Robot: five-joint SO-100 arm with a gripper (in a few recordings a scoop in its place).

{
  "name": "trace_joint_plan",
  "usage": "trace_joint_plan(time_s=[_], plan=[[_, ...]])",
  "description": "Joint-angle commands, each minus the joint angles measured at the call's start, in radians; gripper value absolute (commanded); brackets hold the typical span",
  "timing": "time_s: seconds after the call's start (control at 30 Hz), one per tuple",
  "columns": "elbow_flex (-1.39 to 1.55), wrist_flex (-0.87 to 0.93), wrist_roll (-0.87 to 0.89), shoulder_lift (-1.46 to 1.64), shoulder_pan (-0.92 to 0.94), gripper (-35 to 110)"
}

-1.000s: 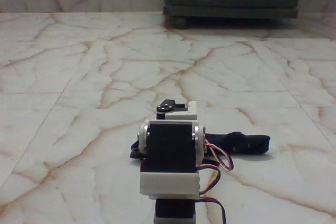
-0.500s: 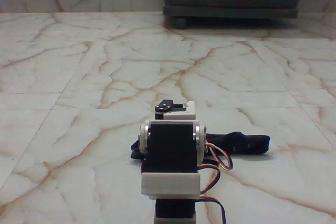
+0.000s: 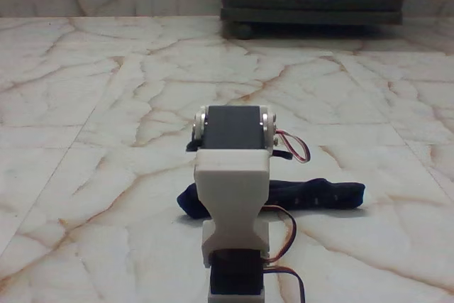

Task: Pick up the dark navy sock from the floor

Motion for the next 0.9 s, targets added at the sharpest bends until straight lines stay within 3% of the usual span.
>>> trace_joint_plan(time_s=[0.0,0.1,0.23,0.33,0.43,0.67,0.87], plan=[[-0.167,0.058,0.084,-0.092,0.009,0],[-0.299,0.100,0.235,-0.187,0.028,0],[-0.402,0.321,0.502,-0.244,0.025,0],[-0.661,0.491,0.781,-0.379,0.011,0],[-0.833,0.589,0.930,-0.529,0.003,0],[-1.342,0.893,1.152,-0.948,-0.034,0],[-1.741,1.049,1.204,-1.264,-0.048,0]])
